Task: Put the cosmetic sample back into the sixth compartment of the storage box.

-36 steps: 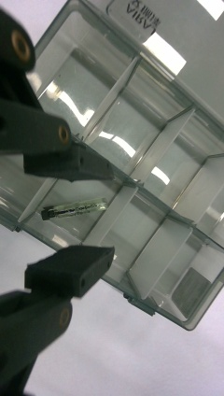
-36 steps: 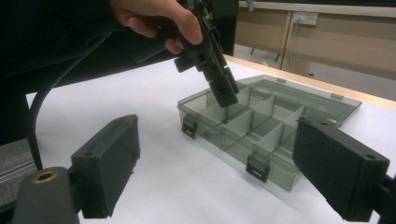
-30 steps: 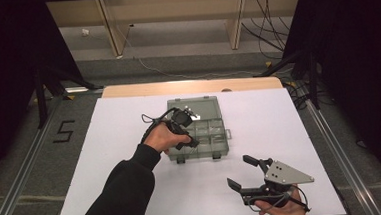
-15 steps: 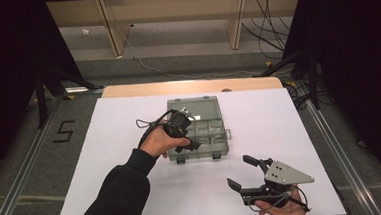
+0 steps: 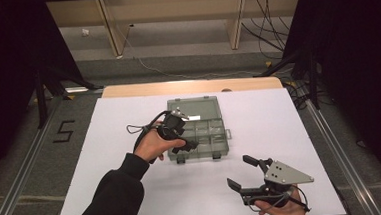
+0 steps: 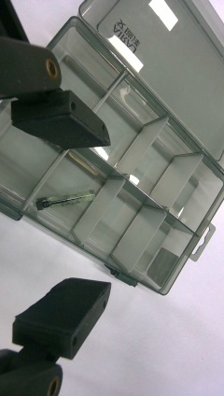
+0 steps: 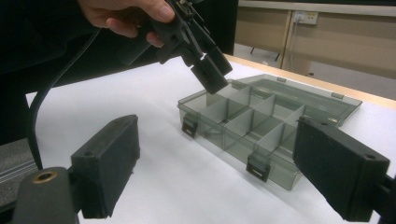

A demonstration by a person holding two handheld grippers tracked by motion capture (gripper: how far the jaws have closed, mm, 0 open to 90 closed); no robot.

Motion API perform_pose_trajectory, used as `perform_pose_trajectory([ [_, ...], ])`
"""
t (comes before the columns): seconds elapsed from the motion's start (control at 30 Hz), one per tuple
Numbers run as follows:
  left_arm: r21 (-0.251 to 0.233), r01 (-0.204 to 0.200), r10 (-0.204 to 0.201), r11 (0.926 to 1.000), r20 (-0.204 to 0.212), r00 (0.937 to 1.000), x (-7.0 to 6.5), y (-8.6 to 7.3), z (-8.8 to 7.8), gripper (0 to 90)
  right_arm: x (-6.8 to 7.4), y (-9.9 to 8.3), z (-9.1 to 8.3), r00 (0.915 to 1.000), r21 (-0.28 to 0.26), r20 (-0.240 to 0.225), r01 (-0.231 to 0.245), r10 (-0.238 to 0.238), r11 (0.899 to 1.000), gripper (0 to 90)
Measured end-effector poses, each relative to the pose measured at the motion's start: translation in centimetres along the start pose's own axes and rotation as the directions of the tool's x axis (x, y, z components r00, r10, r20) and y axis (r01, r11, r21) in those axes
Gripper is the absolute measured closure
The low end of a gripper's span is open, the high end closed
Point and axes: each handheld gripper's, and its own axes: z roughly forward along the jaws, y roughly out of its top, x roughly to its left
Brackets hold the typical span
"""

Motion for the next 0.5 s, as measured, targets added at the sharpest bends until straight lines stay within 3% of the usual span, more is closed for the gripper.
perform_pose_trajectory([
  [0.17, -0.025, -0.010, 0.010, 0.9996, 0.014, 0.9999, -0.1, -0.4, -0.2, 22.4, 0.0, 0.0, 0.0, 1.0000, 0.000, 0.000, 0.000, 0.000, 1.000, 15.9],
  [0.23, -0.035, -0.010, 0.010, 0.9993, 0.000, 0.9999, -0.2, -0.6, -0.3, 20.8, -0.1, 0.0, 0.1, 1.0000, -0.013, -0.003, 0.007, -0.007, 1.000, 16.0],
  [0.3, -0.097, 0.030, -0.030, 0.9948, 0.004, 0.9995, -0.5, -0.7, 0.0, 20.3, 0.0, 0.0, 0.0, 1.0000, 0.000, 0.001, 0.001, -0.001, 1.000, 16.0],
  [0.33, -0.101, 0.034, -0.034, 0.9943, 0.002, 0.9994, -0.5, -0.8, 0.0, 19.8, 0.0, 0.0, 0.0, 1.0000, -0.002, 0.000, 0.000, 0.000, 1.000, 15.9],
  [0.37, -0.086, 0.007, -0.007, 0.9963, 0.001, 1.0000, -0.3, -0.9, -0.2, 18.7, 0.0, 0.0, 0.0, 1.0000, -0.001, 0.000, 0.000, 0.000, 1.000, 16.0],
  [0.4, -0.116, 0.044, -0.044, 0.9923, 0.000, 0.9990, -0.6, -1.0, 0.0, 18.1, 0.0, 0.0, 0.0, 1.0000, -0.001, 0.000, 0.000, 0.000, 1.000, 15.9],
  [0.5, -0.122, 0.040, -0.041, 0.9917, -0.002, 0.9992, -0.5, -1.2, -0.2, 18.0, 0.0, 0.0, 0.0, 1.0000, 0.001, -0.002, 0.000, 0.000, 1.000, 16.0],
])
